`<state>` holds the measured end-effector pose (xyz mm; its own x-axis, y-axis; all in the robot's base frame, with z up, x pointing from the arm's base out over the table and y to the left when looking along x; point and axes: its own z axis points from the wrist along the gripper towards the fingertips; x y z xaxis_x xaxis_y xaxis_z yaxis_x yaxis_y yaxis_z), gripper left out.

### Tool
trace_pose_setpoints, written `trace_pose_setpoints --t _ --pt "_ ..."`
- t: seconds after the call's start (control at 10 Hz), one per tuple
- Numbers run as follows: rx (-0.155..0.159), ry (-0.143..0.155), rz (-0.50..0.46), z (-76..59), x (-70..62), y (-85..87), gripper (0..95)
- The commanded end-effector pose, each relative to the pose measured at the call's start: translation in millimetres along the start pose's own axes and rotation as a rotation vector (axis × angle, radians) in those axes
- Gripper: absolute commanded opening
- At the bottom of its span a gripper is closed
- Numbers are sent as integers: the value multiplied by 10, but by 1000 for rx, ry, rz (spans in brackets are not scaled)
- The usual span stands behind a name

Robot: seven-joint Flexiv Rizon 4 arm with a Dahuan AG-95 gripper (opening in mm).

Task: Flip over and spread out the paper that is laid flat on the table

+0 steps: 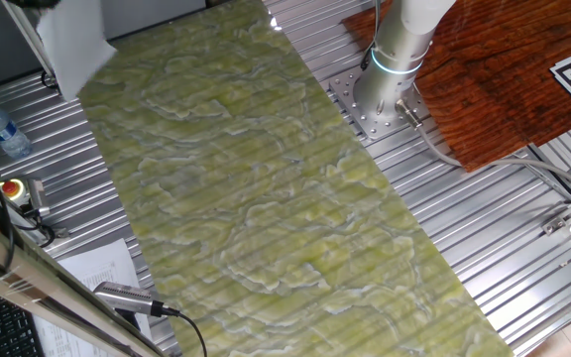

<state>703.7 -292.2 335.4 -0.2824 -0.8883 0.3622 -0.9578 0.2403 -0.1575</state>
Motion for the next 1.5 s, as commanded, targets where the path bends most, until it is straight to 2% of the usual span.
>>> trace_pose_setpoints --t 0.1,0.2,0.4,0.6,0.9,1.1,1.2,1.4,1.5 --pt "-55 9 194 102 -150 104 0" --pt "-99 10 287 181 -279 179 0" --pt "-126 31 366 364 -448 309 0" --pt "-143 26 409 521 -559 423 0" --pt "-243 11 507 593 -706 551 0" --pt "-319 -14 565 649 -803 627 0" --pt "-333 -22 574 656 -827 648 0" --pt "-401 -71 606 670 -873 686 0" --pt "-430 -75 627 670 -873 687 0"
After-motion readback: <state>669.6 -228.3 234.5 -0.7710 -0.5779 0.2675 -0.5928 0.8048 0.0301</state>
